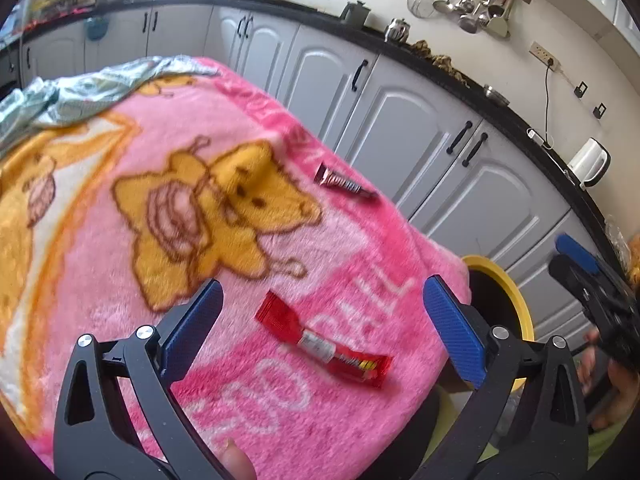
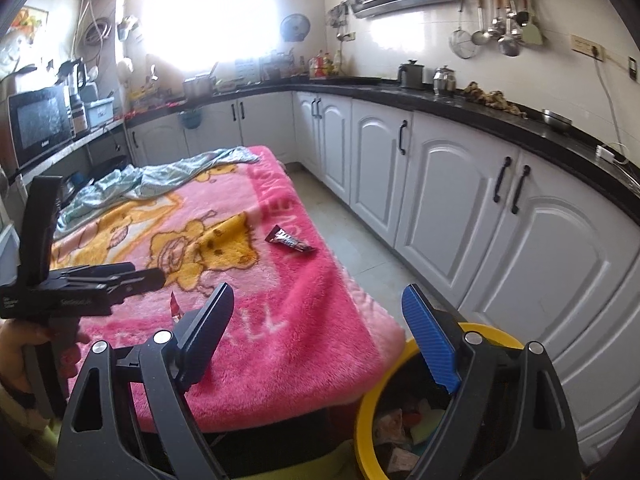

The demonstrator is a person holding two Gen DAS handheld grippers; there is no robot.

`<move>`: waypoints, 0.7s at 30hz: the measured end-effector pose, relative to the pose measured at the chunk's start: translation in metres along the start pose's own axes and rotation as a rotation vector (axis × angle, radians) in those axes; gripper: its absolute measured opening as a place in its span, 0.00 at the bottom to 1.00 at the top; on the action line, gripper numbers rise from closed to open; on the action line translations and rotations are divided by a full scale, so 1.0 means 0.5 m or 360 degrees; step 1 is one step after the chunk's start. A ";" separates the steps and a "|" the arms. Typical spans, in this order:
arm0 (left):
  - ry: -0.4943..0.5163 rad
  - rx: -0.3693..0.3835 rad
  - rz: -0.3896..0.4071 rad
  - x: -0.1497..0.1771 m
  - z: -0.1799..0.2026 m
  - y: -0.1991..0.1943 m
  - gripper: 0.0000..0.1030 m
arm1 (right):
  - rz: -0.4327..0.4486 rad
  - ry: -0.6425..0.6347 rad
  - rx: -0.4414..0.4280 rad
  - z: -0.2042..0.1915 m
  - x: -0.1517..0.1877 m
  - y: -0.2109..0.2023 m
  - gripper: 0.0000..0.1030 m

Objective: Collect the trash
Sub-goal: 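Grasp the red candy wrapper with the left gripper while the right grasps the chocolate bar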

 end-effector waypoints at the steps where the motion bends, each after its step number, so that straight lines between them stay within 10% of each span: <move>1: -0.0017 0.0013 -0.0022 0.004 -0.007 0.003 0.89 | -0.0007 -0.0005 -0.0009 -0.002 -0.003 0.010 0.81; 11: -0.0124 0.0173 -0.0251 0.059 -0.024 0.061 0.70 | -0.0192 -0.0129 -0.0082 -0.016 -0.053 0.204 0.81; 21: -0.0181 0.0072 -0.0286 0.061 -0.033 0.111 0.49 | -0.0428 -0.0399 -0.0166 -0.054 -0.098 0.424 0.71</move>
Point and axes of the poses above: each gripper's, at about its wrist camera, not at the fingertips, and y roughly the way its jaws point, z to its right, x to its underside, the point moved 1 cm from there along y, roughly the way its jaws point, and after that the axes turned 6 degrees about -y, right-handed, at the moved point
